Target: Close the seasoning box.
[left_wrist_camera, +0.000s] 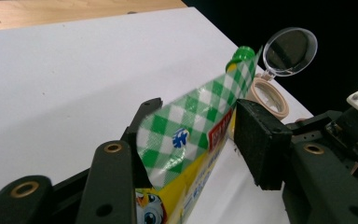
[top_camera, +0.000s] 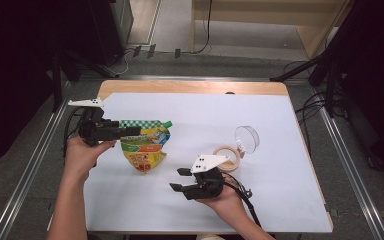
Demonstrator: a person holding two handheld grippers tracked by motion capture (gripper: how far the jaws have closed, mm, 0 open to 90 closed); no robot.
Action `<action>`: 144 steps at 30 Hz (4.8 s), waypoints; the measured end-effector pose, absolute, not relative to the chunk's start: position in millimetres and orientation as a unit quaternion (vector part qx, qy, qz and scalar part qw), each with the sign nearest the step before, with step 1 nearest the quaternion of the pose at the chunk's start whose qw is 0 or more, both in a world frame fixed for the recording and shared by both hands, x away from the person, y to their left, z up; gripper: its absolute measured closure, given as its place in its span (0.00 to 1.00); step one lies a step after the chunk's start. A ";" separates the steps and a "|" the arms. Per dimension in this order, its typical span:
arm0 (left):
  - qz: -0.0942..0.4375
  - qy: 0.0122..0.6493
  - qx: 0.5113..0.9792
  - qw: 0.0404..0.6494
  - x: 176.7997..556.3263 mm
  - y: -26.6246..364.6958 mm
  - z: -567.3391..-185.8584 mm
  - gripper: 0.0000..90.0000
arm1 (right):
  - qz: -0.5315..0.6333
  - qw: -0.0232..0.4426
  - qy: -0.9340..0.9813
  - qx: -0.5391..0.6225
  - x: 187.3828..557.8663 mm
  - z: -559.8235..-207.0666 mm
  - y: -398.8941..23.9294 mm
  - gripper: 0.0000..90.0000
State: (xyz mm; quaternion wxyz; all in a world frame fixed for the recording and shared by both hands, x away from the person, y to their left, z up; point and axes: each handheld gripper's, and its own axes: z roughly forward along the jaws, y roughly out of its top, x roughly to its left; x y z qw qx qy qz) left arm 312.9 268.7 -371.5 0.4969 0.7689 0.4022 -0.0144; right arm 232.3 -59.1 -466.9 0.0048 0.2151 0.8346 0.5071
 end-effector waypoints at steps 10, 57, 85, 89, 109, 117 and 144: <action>0.009 0.423 0.758 0.496 312.8 280.4 -363.8 0.55 | 0.503 0.004 0.837 0.213 231.5 -467.3 -58.0 0.53; 0.032 0.485 0.758 0.435 324.1 312.9 -418.9 0.53 | 0.508 -0.005 0.833 0.220 241.7 -431.0 -77.1 0.55; 0.025 0.486 0.763 0.426 321.5 303.1 -425.6 0.50 | 0.518 0.034 0.817 0.251 268.3 -379.3 -147.5 0.53; 0.023 0.485 0.765 0.423 322.1 302.7 -427.0 0.50 | 0.520 0.036 0.813 0.260 271.7 -375.2 -158.0 0.53; 0.022 0.479 0.769 0.422 321.7 300.1 -428.0 0.50 | 0.528 0.076 0.787 0.312 286.3 -358.7 -215.3 0.54; 0.021 0.481 0.768 0.422 321.8 301.1 -428.8 0.50 | 0.532 0.086 0.772 0.338 292.5 -358.1 -239.1 0.54; 0.019 0.481 0.770 0.419 321.9 301.5 -429.7 0.50 | 0.493 0.116 0.749 0.427 317.7 -402.7 -276.0 0.62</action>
